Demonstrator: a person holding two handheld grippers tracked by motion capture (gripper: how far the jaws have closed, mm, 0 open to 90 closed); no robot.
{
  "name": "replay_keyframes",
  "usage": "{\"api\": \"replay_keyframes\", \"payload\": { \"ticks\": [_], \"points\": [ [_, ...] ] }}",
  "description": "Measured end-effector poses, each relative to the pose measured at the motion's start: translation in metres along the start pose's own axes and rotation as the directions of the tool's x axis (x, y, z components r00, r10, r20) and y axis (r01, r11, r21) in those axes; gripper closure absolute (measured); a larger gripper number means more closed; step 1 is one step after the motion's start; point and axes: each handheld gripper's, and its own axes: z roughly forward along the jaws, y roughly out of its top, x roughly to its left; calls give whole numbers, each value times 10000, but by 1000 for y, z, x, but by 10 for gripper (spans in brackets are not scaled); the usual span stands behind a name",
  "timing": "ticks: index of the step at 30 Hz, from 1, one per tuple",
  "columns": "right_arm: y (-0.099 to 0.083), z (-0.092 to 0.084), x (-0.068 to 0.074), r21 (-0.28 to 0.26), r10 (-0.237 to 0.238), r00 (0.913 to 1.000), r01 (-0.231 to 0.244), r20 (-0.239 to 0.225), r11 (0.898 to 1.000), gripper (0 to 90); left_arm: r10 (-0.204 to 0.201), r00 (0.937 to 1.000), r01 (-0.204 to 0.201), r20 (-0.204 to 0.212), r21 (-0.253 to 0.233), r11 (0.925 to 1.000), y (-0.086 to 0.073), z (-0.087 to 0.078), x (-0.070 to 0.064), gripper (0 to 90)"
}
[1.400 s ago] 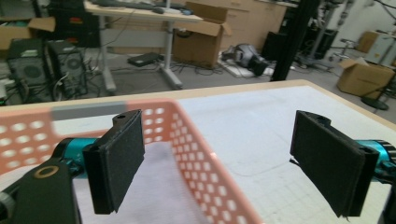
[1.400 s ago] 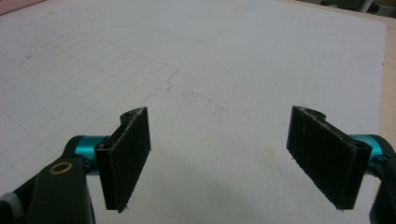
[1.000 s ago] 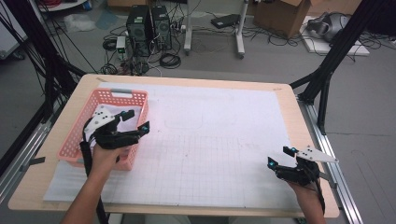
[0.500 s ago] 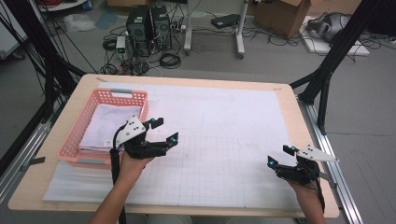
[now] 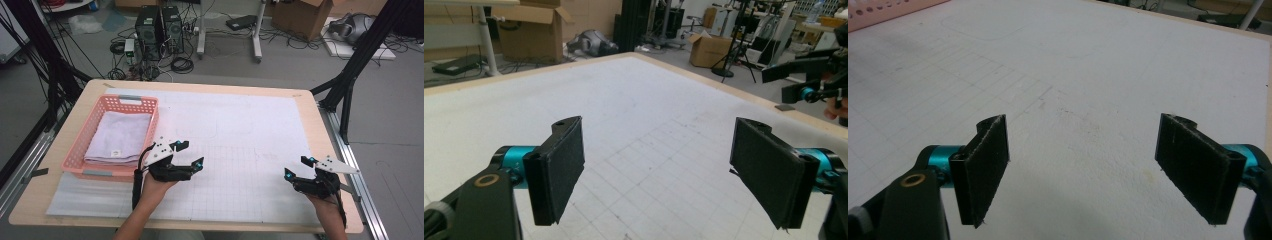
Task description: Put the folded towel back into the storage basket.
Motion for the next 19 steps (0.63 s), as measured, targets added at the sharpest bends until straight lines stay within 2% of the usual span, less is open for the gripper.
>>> {"api": "replay_keyframes", "payload": {
  "ticks": [11, 19],
  "points": [
    [-3, 0, -1, 141, 88, 10000, -88, 34, 9999, 204, 31, 10000, -32, 45, 197, 9998, -6, 5, 0, 226],
    [-6, 1, -3, 130, 98, 9999, -98, 32, 9999, 204, -51, 10000, 52, -45, 99, 9999, -11, 2, 1, 226]
  ]
}}
